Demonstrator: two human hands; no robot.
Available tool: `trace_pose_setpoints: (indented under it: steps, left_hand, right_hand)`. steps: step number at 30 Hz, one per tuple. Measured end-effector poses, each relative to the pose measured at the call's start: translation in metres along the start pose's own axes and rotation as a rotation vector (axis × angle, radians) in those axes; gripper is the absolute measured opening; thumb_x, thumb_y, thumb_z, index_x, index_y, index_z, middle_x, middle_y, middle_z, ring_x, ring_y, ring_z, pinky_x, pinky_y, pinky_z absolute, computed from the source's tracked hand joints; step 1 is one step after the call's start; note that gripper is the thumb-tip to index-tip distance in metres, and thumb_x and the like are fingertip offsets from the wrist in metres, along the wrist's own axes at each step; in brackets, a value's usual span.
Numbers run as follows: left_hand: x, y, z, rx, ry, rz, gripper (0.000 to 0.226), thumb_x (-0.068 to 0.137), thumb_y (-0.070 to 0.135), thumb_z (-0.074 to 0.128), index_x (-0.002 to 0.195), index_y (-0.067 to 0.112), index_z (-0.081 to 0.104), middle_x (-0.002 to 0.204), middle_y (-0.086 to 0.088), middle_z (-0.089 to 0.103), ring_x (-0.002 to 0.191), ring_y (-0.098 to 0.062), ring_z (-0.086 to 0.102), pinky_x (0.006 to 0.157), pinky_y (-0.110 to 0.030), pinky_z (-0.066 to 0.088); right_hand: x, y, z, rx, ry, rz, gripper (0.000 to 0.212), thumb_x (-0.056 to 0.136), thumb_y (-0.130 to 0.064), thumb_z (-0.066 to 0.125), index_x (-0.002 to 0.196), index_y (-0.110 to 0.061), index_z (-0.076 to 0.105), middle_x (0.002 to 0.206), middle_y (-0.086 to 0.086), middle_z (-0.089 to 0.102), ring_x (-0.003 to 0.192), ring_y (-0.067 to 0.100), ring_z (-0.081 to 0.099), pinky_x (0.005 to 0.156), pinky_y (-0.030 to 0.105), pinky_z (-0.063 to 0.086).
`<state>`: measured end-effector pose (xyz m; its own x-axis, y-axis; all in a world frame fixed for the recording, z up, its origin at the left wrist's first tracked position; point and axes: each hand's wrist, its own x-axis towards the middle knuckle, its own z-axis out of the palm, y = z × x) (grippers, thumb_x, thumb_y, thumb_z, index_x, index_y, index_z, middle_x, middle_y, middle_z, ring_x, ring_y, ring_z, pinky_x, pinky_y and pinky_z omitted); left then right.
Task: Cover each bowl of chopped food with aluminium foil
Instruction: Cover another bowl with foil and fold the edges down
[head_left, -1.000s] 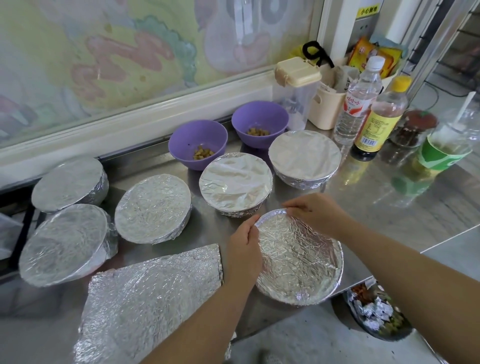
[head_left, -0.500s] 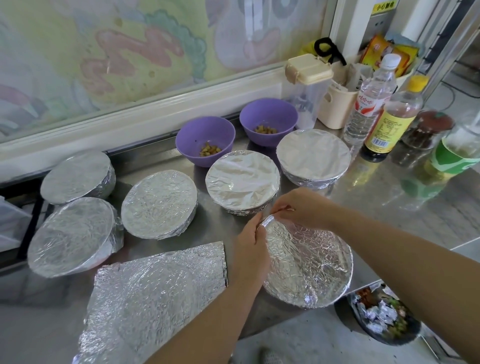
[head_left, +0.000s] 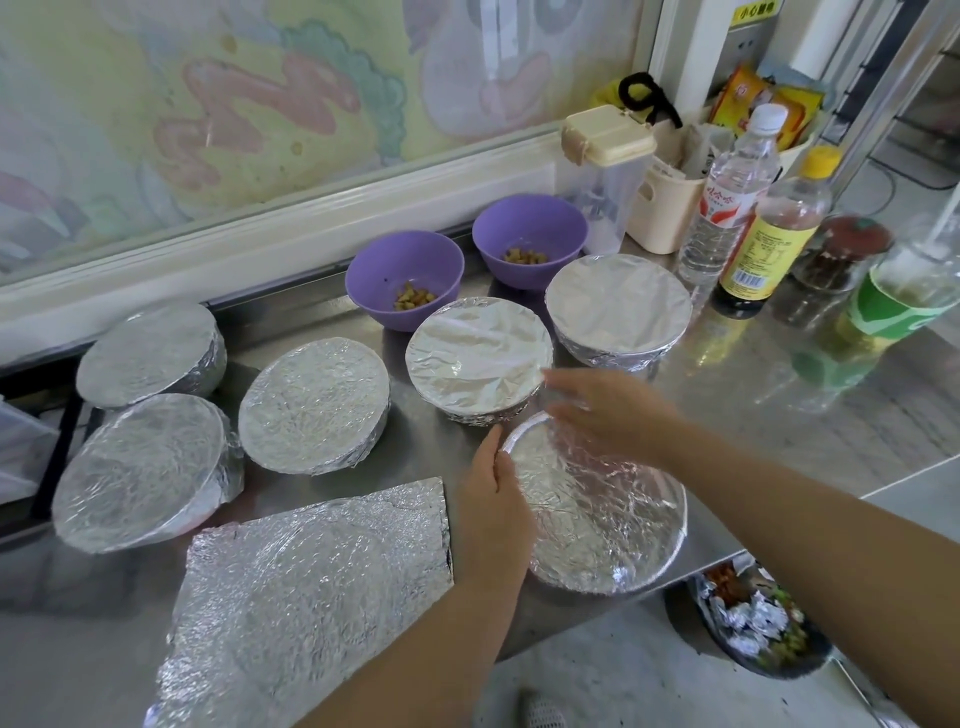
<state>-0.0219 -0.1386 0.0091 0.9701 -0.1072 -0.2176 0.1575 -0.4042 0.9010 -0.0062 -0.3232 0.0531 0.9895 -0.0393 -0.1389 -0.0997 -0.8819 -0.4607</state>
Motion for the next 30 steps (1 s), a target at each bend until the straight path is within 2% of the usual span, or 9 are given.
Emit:
trace_pose_setpoints:
  steps: [4, 9, 11, 14, 16, 18, 22, 26, 30]
  left_hand:
    - [-0.026, 0.002, -0.005, -0.059, 0.085, -0.062, 0.039, 0.105, 0.03, 0.041, 0.143, 0.032, 0.048, 0.135, 0.01, 0.056, 0.123, -0.013, 0.054, 0.103, -0.036, 0.046]
    - [-0.002, 0.015, -0.017, -0.067, -0.05, 0.018, 0.038, 0.103, 0.025, 0.048, 0.141, 0.027, 0.052, 0.139, 0.012, 0.055, 0.127, -0.007, 0.05, 0.109, -0.03, 0.039]
    - [0.011, 0.021, -0.018, 0.003, -0.161, 0.067, 0.037, 0.105, 0.02, 0.045, 0.14, 0.027, 0.054, 0.139, 0.012, 0.055, 0.125, -0.002, 0.049, 0.108, -0.025, 0.037]
    - [0.015, 0.02, -0.016, 0.04, -0.165, 0.052, 0.038, 0.107, 0.015, 0.039, 0.136, 0.029, 0.058, 0.126, 0.013, 0.063, 0.093, 0.004, 0.06, 0.083, -0.011, 0.042]
    - [0.012, 0.016, -0.013, 0.043, -0.102, 0.043, 0.039, 0.107, 0.014, 0.037, 0.135, 0.031, 0.059, 0.124, 0.009, 0.065, 0.085, 0.005, 0.061, 0.076, -0.011, 0.043]
    - [0.007, 0.016, -0.012, 0.049, -0.043, 0.052, 0.039, 0.107, 0.013, 0.036, 0.135, 0.029, 0.059, 0.125, 0.01, 0.063, 0.096, 0.013, 0.058, 0.085, -0.013, 0.045]
    - [0.0, 0.01, -0.014, 0.051, -0.058, 0.032, 0.037, 0.103, 0.013, 0.041, 0.135, 0.024, 0.057, 0.13, 0.005, 0.061, 0.118, -0.012, 0.056, 0.107, -0.038, 0.045]
    - [0.011, 0.015, -0.024, 0.159, -0.105, 0.137, 0.037, 0.102, 0.02, 0.048, 0.139, 0.022, 0.055, 0.128, 0.009, 0.06, 0.114, -0.006, 0.056, 0.1, -0.026, 0.043]
    - [0.02, 0.02, -0.018, 0.3, -0.209, 0.181, 0.038, 0.105, 0.022, 0.045, 0.142, 0.021, 0.055, 0.122, -0.001, 0.07, 0.11, -0.024, 0.064, 0.095, -0.035, 0.049]
  right_hand:
    - [-0.047, 0.02, 0.013, 0.359, 0.338, 0.361, 0.035, 0.104, -0.034, 0.052, 0.136, -0.024, 0.06, 0.119, 0.0, 0.07, 0.078, 0.011, 0.059, 0.084, 0.034, 0.049]
    - [-0.072, 0.009, 0.049, 0.784, 0.448, 0.603, 0.042, 0.106, -0.031, 0.049, 0.146, -0.018, 0.054, 0.109, -0.001, 0.067, 0.086, 0.013, 0.059, 0.082, 0.032, 0.046]
    - [-0.074, 0.008, 0.051, 0.802, 0.482, 0.608, 0.034, 0.106, -0.025, 0.048, 0.136, -0.021, 0.062, 0.08, -0.004, 0.062, 0.064, 0.009, 0.051, 0.063, 0.027, 0.041]
    - [-0.072, 0.014, 0.053, 0.815, 0.495, 0.632, 0.029, 0.106, -0.018, 0.046, 0.122, -0.028, 0.069, 0.06, -0.004, 0.051, 0.044, 0.007, 0.034, 0.045, 0.023, 0.031]
    - [-0.07, 0.014, 0.053, 0.802, 0.487, 0.63, 0.029, 0.106, -0.018, 0.046, 0.117, -0.032, 0.069, 0.057, -0.005, 0.048, 0.041, 0.005, 0.032, 0.044, 0.024, 0.029]
    - [-0.068, 0.013, 0.051, 0.761, 0.466, 0.615, 0.03, 0.106, -0.019, 0.045, 0.112, -0.035, 0.07, 0.057, -0.004, 0.048, 0.039, 0.003, 0.032, 0.043, 0.022, 0.03]
    - [-0.058, 0.02, 0.037, 0.697, 0.295, 0.489, 0.024, 0.106, -0.018, 0.048, 0.111, -0.028, 0.07, 0.061, -0.002, 0.054, 0.039, 0.002, 0.037, 0.04, 0.016, 0.031]
    - [-0.042, 0.031, 0.021, 0.6, 0.117, 0.345, 0.022, 0.102, -0.026, 0.059, 0.123, -0.025, 0.068, 0.064, -0.004, 0.06, 0.042, 0.003, 0.039, 0.043, 0.016, 0.033]
    - [-0.034, 0.032, 0.021, 0.511, 0.07, 0.298, 0.021, 0.104, -0.025, 0.056, 0.109, -0.019, 0.075, 0.058, 0.001, 0.052, 0.043, 0.006, 0.038, 0.046, 0.018, 0.032]
